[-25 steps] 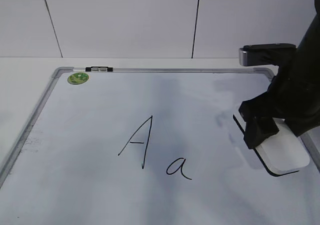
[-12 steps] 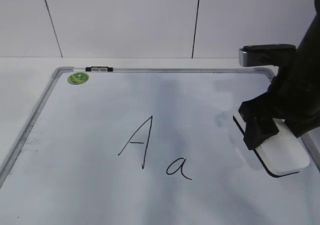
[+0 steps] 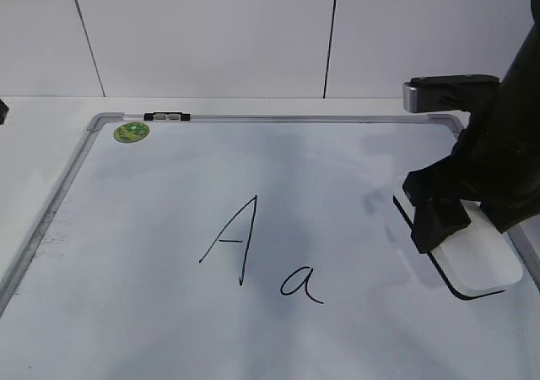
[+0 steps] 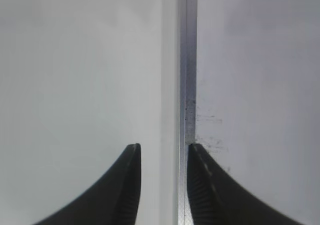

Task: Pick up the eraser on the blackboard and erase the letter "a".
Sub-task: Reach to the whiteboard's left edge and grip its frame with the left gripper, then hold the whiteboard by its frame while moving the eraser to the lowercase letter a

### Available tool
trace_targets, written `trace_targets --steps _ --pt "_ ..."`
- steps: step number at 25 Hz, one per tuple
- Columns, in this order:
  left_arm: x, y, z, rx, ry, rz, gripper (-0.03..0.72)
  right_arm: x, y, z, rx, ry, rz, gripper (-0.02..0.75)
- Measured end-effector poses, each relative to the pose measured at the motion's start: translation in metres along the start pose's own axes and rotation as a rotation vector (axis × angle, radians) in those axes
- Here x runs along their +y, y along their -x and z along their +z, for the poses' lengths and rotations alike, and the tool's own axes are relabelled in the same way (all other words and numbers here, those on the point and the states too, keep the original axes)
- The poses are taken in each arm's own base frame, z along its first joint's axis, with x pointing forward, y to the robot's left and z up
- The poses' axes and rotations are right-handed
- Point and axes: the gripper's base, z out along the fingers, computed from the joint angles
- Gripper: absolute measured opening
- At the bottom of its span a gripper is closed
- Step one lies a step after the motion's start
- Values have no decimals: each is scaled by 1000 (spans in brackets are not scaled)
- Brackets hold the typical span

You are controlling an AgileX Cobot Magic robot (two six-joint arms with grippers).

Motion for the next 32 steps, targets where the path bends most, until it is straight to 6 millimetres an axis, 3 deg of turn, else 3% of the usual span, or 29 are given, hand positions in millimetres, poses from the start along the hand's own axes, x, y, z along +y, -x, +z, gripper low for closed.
trace_targets --steps 9,17,32 --pt "-2 4 60 157 -84 25 237 17 0 8 28 1 -60 559" --pt "-1 2 73 192 -85 27 235 23 2 22 77 -8 -82 559" --pt "1 2 87 211 -78 23 235 23 2 21 77 -9 -83 559"
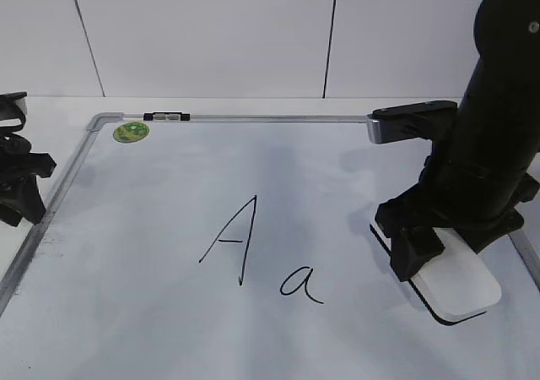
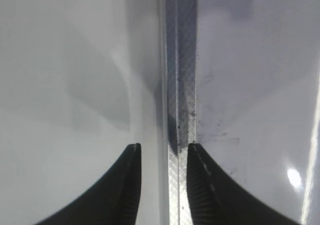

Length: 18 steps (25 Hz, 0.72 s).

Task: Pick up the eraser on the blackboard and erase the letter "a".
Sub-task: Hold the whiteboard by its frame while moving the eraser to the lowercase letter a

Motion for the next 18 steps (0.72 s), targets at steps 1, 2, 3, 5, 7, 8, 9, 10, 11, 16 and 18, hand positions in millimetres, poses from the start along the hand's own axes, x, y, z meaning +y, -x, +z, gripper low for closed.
trace_targets --steps 1,2,3,5,7,8,9,10,11,16,18 --pt "0 1 2 3 0 -1 235 0 0 0 0 0 0 559" --pt "1 1 3 7 0 -1 235 0 0 0 0 0 0 559" --pt "1 2 4 8 0 -1 235 0 0 0 0 0 0 559" --pt "1 5 7 22 -2 -2 235 0 0 0 0 0 0 559" --pt "1 7 9 34 -4 -2 235 0 0 0 0 -2 -1 559" --pt "1 9 10 37 -5 -1 235 0 0 0 0 -2 -1 559" --pt "2 10 11 42 -6 -1 235 0 0 0 0 -2 -1 559" --pt "2 10 11 46 -6 -1 234 0 0 0 0 -3 -2 559" --pt "2 11 13 51 -7 -2 235 0 0 0 0 -3 -2 559" --pt "3 10 13 59 1 -2 234 0 0 0 0 -4 -2 559" --pt "3 10 14 62 7 -12 235 -1 0 0 0 -6 -3 559"
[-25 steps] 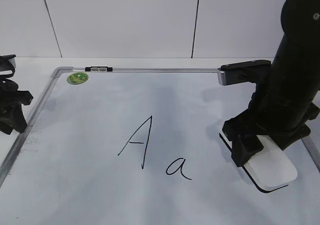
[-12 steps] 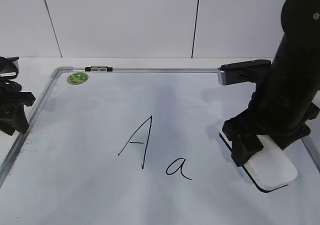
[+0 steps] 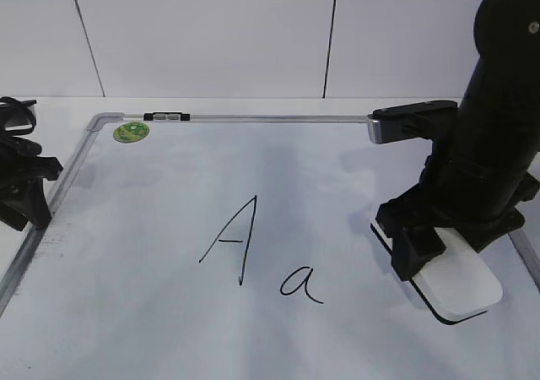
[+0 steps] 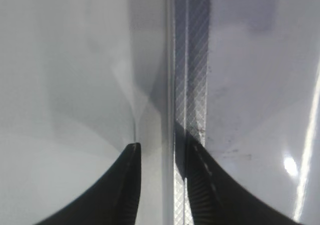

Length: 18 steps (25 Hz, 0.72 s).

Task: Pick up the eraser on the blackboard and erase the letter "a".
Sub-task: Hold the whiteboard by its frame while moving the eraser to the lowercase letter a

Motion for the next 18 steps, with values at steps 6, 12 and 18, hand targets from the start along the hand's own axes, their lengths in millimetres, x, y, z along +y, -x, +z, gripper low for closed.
trace_targets --steps 6,12,18 --pt "0 0 1 6 2 -4 141 0 0 0 0 -5 -2 559" --pt "-2 0 1 10 -5 -13 42 -1 0 0 0 -7 -3 559" --pt "-2 0 0 11 -7 -18 24 -1 0 0 0 -7 -3 559"
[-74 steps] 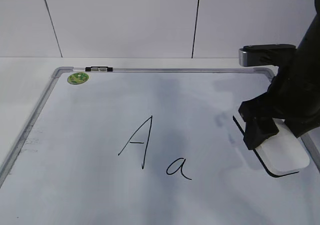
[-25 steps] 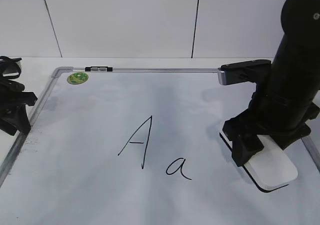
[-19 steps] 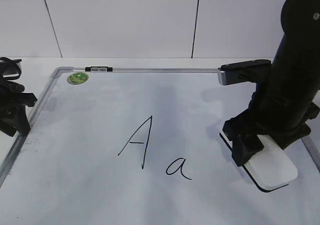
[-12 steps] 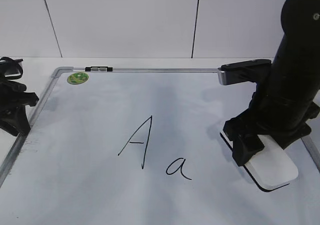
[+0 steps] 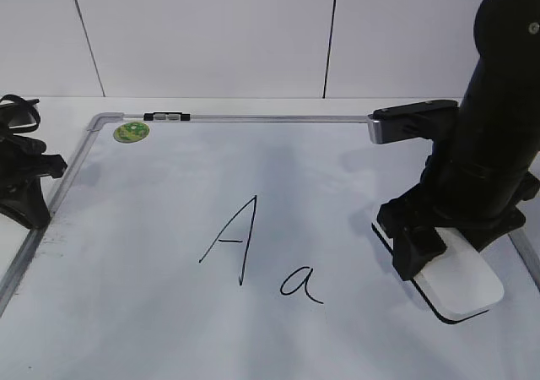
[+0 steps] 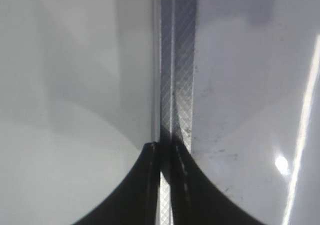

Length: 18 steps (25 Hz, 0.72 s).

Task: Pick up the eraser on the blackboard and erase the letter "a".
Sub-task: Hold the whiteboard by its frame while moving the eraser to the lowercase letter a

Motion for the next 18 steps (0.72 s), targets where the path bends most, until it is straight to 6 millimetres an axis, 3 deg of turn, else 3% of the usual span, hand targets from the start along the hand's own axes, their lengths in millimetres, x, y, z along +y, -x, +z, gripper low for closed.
trace_targets --steps 9,18 --pt "0 0 0 2 0 -1 22 0 6 0 -13 -1 -1 559" --pt "0 0 0 4 -1 -1 22 22 29 10 -18 -12 -75 559"
